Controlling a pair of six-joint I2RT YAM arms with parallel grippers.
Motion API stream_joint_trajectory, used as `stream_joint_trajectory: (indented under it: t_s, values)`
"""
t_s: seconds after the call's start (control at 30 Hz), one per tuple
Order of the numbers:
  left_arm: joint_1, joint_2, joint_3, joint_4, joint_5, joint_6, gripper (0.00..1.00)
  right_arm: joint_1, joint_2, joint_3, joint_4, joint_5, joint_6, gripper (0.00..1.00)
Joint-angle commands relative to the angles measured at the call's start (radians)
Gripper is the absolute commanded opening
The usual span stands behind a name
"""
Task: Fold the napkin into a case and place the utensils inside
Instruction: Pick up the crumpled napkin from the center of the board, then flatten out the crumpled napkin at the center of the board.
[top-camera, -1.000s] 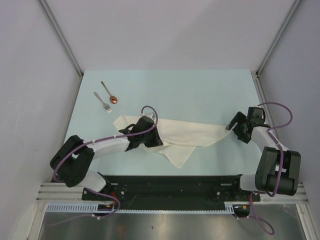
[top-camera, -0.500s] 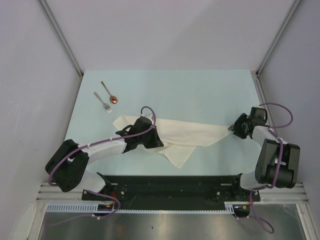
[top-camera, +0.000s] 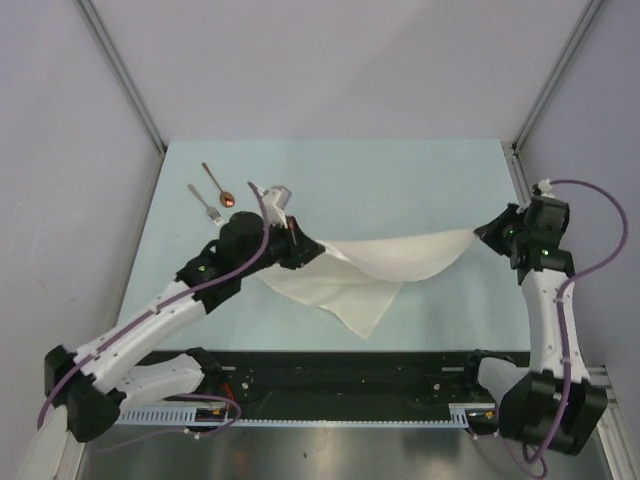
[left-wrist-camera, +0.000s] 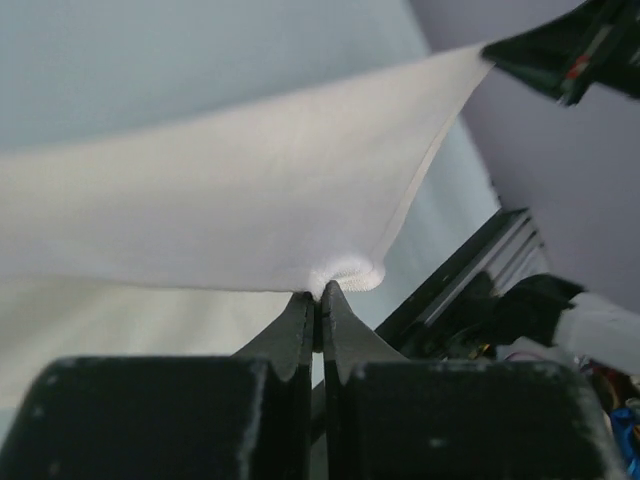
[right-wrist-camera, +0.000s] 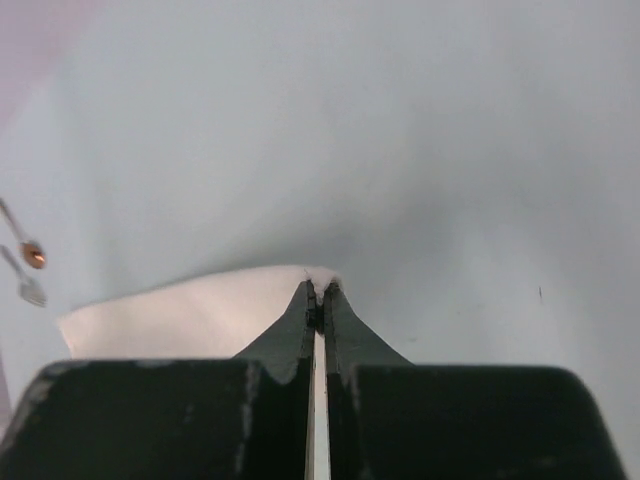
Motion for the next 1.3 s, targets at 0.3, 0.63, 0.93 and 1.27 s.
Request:
stream_joint_trajectory:
  t_s: [0.3,0.63,0.93,1.27]
  values:
    - [0.009,-0.334,0.472,0.081,0.03,0.382,0.0,-0.004,-0.324,0.752,-0.454,0.075,-0.086,0.0]
    - [0.009,-0.402,0.474,0.137,-0.04,0.431,0.0,0.102,-0.387,0.893,-0.4,0.198,-0.08,0.0]
    - [0.036,-0.109,0.489,0.157,-0.442,0.38,0.0,0.102,-0.206,0.585,-0.021,0.135,0.009,0.0]
    - [0.338,0.647,0.823,0.046,-0.407,0.063,0.0,0.102,0.491,0.539,0.448,0.079,0.08,0.08]
